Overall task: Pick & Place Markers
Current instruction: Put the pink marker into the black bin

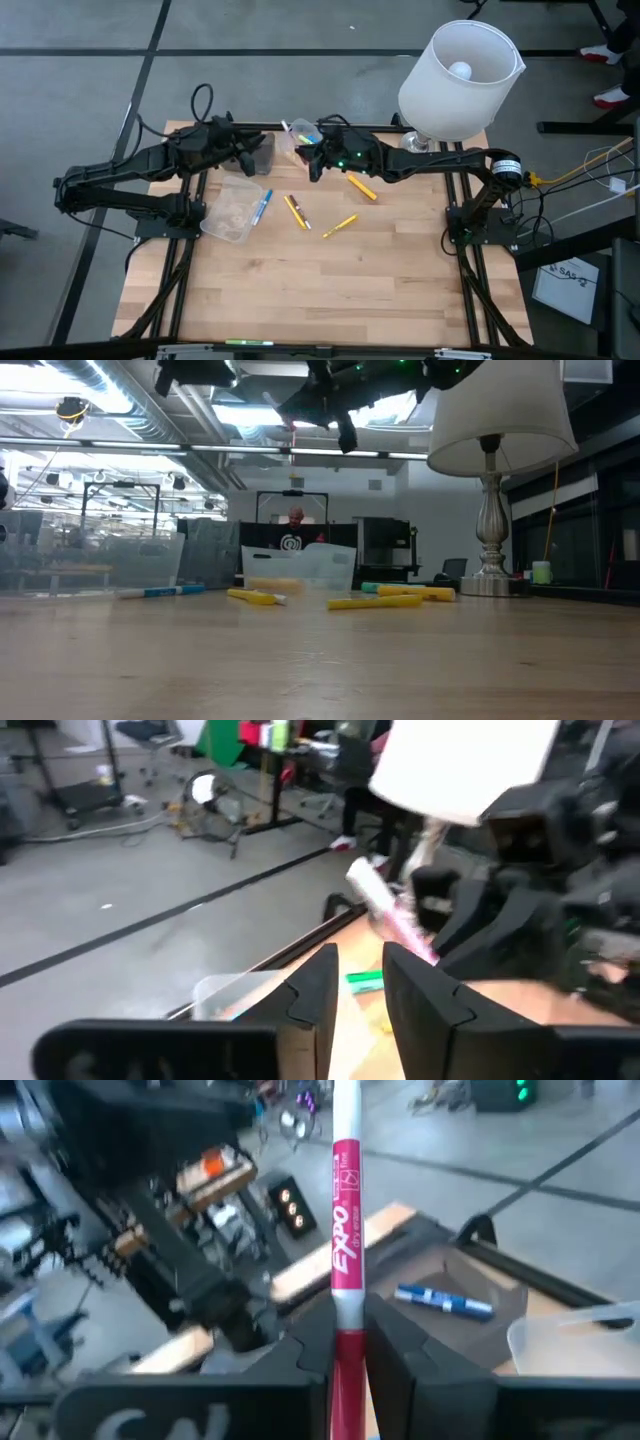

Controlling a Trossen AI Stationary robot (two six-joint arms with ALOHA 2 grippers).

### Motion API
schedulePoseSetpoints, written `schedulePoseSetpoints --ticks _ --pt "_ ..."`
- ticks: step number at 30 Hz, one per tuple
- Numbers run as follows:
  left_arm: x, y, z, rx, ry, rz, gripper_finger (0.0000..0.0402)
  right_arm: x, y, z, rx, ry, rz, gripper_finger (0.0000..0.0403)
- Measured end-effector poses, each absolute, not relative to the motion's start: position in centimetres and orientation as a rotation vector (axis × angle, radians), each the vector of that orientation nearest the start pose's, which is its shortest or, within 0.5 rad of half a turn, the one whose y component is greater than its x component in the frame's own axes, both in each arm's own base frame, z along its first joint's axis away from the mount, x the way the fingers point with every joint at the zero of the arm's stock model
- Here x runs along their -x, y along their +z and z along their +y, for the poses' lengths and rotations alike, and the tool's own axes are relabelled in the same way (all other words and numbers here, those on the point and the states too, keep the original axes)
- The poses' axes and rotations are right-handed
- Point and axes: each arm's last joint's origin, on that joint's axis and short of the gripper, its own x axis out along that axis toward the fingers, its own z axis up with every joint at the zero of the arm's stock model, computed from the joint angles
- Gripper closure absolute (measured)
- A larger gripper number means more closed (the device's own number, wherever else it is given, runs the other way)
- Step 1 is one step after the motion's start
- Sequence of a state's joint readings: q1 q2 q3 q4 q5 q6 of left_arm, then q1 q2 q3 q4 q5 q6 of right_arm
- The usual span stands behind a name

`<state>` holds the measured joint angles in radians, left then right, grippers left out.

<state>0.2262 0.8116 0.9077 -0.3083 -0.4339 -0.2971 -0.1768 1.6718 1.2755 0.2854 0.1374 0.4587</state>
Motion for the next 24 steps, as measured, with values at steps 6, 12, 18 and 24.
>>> schedulePoseSetpoints --ticks 6,12,18,24 --pt "-15.9 35.5 5.3 0.349 0.724 0.112 0.0287 -38.5 32.3 -7.5 -0.46 -0.373 -0.045 0.0364" --pt "-16.3 35.9 6.0 0.463 0.614 0.058 0.0245 -38.5 32.9 -7.5 -0.456 -0.359 -0.108 0.0364" --pt "-17.7 36.0 6.7 0.531 0.487 0.025 0.0212 -38.5 33.0 -7.5 -0.458 -0.357 -0.118 0.0364" --pt "-19.1 35.4 7.5 0.559 0.403 0.048 0.0191 -38.5 33.0 -7.2 -0.459 -0.339 -0.116 0.0363"
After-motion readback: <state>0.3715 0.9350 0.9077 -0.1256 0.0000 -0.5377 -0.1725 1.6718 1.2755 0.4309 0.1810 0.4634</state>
